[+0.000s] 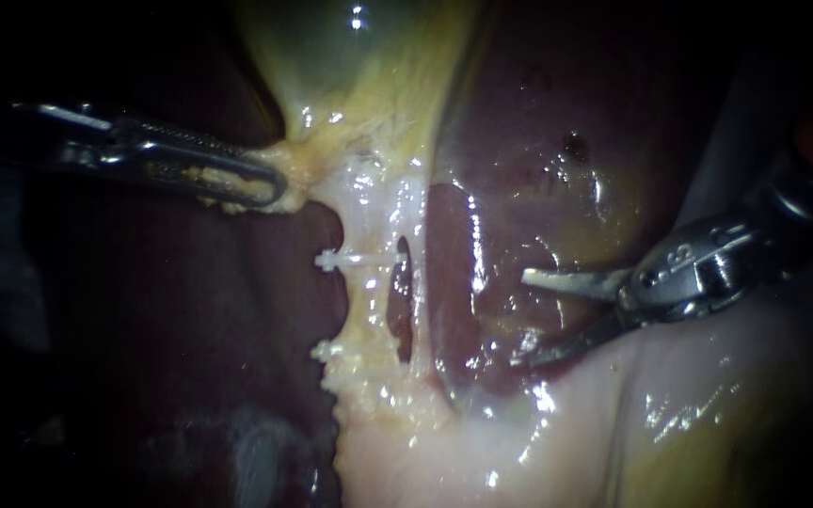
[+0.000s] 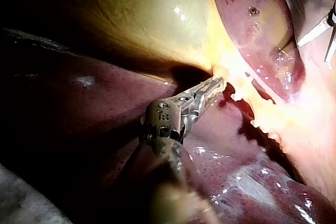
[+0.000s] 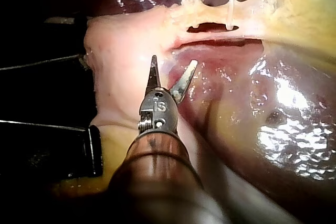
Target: Go to the cutting position left tube
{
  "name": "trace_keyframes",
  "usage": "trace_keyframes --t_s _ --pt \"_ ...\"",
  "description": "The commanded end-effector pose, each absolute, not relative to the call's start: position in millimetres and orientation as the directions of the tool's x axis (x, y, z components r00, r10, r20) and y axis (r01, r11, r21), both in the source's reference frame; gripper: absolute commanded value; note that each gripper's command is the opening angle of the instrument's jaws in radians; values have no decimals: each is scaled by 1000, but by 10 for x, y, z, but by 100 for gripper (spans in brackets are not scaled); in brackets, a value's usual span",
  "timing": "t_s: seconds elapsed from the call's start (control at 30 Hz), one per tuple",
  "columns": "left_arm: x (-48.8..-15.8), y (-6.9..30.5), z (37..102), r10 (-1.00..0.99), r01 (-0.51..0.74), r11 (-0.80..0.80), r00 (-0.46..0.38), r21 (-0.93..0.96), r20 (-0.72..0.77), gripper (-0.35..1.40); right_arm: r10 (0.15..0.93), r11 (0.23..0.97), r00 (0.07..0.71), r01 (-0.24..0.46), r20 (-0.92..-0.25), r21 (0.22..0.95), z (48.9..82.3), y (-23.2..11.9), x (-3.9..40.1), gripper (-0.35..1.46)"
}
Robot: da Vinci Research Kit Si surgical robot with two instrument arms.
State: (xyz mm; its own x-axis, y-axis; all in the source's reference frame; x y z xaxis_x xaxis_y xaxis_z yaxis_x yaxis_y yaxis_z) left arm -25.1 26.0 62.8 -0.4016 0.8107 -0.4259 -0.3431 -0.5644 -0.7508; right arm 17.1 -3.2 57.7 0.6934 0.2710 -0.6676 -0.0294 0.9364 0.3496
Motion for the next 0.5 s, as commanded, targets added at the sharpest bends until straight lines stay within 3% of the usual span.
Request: trace_keyframes --t_s 0.03,0.5 --pt "-251 260 628 811 -343 -564 -402 -751 -426 -35 271 936 693 -29 -668 350 577 -32 171 143" --pt "-222 277 589 817 -341 -554 -398 -759 -417 -35 271 935 692 -25 -669 353 577 -32 171 143"
